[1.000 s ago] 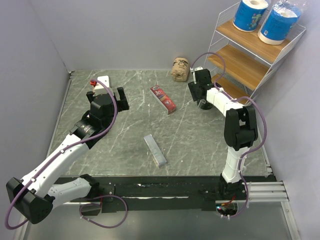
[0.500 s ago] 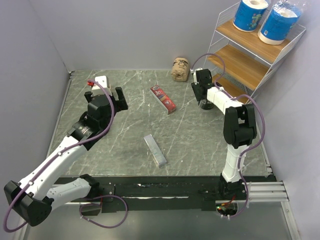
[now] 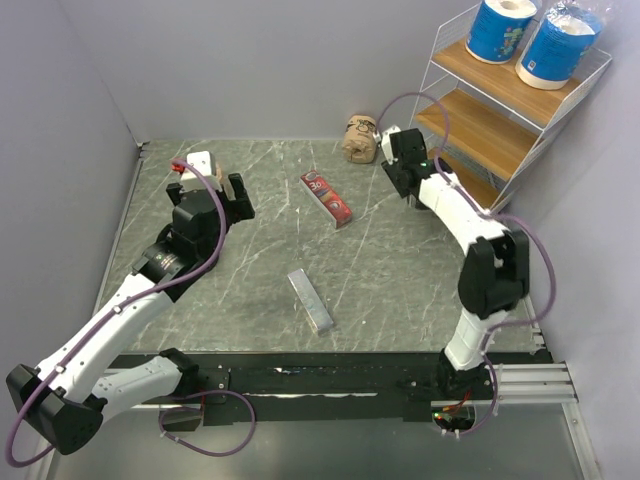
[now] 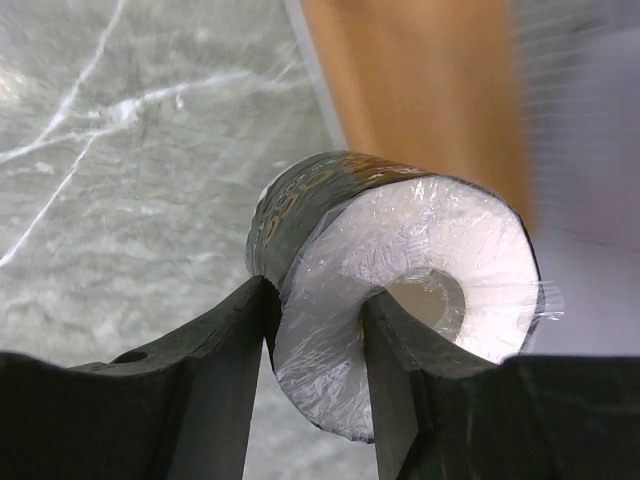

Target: Place and organize the paper towels onto the shelf

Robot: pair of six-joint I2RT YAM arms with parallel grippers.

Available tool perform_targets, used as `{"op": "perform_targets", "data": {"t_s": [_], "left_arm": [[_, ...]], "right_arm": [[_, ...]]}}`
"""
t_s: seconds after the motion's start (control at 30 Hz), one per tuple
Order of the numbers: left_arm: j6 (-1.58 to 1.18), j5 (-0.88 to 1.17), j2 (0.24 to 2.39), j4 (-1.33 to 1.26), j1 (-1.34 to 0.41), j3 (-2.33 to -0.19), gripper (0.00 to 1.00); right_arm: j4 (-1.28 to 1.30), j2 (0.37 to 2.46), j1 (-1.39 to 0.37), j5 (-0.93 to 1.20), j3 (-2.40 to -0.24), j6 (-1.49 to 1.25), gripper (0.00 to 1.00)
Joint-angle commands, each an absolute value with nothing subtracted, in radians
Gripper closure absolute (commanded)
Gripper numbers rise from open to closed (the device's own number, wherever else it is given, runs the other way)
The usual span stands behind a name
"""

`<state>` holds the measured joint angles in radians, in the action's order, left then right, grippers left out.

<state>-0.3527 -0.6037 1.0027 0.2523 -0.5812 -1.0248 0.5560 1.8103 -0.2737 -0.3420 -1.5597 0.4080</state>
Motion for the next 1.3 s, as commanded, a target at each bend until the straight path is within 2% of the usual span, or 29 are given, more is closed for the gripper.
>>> {"op": "perform_targets", "data": {"t_s": [0.0, 0.4, 1.03, 1.27], "left_arm": [[-0.342, -0.626, 0.965, 0.226, -0.574, -1.04, 0.04], [-0.342, -0.635, 0.953, 0.222, -0.574, -1.034, 0.03], [-0.344, -0.635, 0.95, 0.222, -0.574, -1.032, 0.04], [-0.344, -0.637, 0.951, 0.221, -0.574, -1.032, 0.04]], "right_arm": [[0.505, 1.617, -0.29, -0.466, -1.641, 0.524, 0.63], [0.417, 1.563, -0.279, -0.555, -1.686, 0.707, 0.64], [0.397, 1.588, -0.163, -0.506, -1.758, 0.782, 0.62], [0.376, 1.591, -0.117, -0.479, -1.75, 0.796, 0.51]]}}
